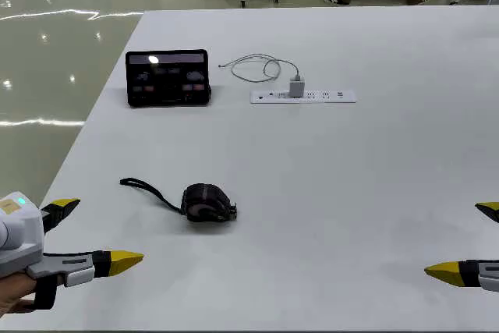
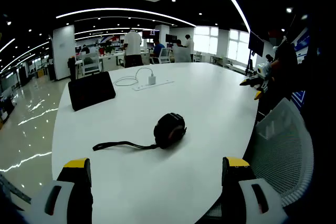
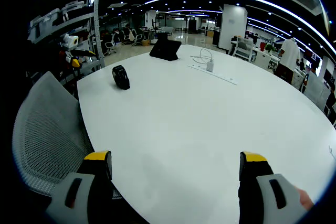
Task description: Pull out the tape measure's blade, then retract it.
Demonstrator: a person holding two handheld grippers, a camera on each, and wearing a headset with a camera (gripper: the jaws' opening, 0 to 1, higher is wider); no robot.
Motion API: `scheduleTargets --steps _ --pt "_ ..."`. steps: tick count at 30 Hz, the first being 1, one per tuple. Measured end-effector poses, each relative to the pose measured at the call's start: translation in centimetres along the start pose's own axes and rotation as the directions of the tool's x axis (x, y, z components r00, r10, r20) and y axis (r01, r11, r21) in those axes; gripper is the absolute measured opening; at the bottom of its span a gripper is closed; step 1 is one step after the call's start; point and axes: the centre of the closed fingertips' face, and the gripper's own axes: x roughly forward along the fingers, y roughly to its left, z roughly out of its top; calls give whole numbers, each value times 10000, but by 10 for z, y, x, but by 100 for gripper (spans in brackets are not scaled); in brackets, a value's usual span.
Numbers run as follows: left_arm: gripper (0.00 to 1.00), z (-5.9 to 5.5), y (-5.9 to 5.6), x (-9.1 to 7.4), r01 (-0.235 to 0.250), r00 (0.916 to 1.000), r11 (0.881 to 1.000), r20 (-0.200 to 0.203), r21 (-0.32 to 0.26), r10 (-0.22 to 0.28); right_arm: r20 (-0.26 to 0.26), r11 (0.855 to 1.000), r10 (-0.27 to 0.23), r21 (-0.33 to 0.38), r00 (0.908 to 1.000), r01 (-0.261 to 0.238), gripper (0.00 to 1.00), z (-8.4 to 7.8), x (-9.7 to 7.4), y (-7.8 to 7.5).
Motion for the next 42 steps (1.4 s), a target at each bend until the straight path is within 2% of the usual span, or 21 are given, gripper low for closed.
scheduleTargets --steps 15,17,18,19,22,24,27,31,33,35,38,42 --pt "100 -1 -2 1 104 9999 9999 2 -64 -104 1 9999 -87 -131 10000 87 96 0 0 -2" --pt "100 -2 -5 3 287 9996 9996 -5 -27 -287 187 9996 -159 -249 9997 163 100 5 1 -3" --pt "100 -3 -10 5 496 9988 9987 17 145 -497 531 9984 -203 -509 9984 230 100 12 2 -4" --pt "100 -4 -14 7 727 9973 9970 -56 283 -725 716 9976 -226 -641 9972 272 100 16 2 -4" --pt "100 -11 -16 14 969 9938 9937 -609 570 -934 656 9990 8 -444 9978 21 100 23 6 -2" --pt "100 -9 -20 19 1321 9888 9895 -784 590 -1273 691 9980 86 -636 9976 -42 100 30 11 0" --pt "100 -2 -16 27 1419 9857 9874 -1018 699 -1344 755 9963 185 -849 9970 -121 100 40 19 0" --pt "100 16 -8 40 1628 9835 9805 -977 1104 -1523 857 9920 519 -1189 9950 -415 100 57 33 5" --pt "100 26 -7 47 1927 9788 9723 -958 1326 -1810 838 9897 727 -1296 9938 -614 100 63 40 10" --pt "100 32 -5 51 2033 9767 9663 -1014 1580 -1890 809 9868 855 -1442 9930 -732 100 68 44 13" --pt "100 35 -3 60 2301 9676 9531 -1505 1964 -2025 795 9814 1081 -1677 9910 -936 100 76 53 19" --pt "100 35 -6 68 2669 9539 9408 -1962 2089 -2271 723 9752 1301 -1896 9889 -1145 100 81 62 23"
